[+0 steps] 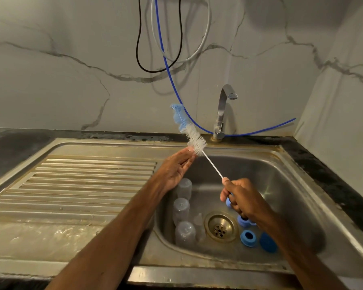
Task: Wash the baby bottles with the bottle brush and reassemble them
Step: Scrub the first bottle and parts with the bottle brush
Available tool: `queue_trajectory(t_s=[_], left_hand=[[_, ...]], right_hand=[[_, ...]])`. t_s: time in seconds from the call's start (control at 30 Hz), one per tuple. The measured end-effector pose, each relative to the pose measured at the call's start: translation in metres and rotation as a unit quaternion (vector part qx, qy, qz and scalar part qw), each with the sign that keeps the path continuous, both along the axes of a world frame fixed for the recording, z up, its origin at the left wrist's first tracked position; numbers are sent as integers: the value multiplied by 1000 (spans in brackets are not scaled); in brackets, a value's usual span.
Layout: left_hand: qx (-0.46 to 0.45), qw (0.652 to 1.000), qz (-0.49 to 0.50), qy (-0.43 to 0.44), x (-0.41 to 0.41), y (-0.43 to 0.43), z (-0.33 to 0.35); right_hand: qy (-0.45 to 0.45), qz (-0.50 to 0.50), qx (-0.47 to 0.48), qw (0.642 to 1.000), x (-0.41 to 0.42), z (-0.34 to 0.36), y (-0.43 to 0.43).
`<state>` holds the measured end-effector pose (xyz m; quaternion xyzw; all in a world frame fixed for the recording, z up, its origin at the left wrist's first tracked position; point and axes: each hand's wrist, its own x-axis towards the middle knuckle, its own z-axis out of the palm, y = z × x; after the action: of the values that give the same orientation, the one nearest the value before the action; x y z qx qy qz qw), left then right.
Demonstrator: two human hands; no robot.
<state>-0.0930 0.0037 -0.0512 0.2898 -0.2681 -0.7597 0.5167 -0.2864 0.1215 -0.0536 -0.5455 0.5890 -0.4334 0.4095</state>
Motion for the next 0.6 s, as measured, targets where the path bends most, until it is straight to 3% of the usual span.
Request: queue_trajectory(t_s=[0.13, 0.3, 0.47, 0.6], left_hand=[[-8, 998, -58, 2, -5, 6, 3], [-14, 999, 32, 1, 6, -8, 1], [-44, 997, -41, -44, -5, 3, 6], [-45, 999, 11, 1, -1, -4, 7]], right_hand=[[34, -9, -30, 999, 0, 0, -11], [54, 3, -30, 998, -7, -10, -5], [43, -18, -38, 998, -4, -3, -14], [34, -12, -28, 999, -5, -5, -9]])
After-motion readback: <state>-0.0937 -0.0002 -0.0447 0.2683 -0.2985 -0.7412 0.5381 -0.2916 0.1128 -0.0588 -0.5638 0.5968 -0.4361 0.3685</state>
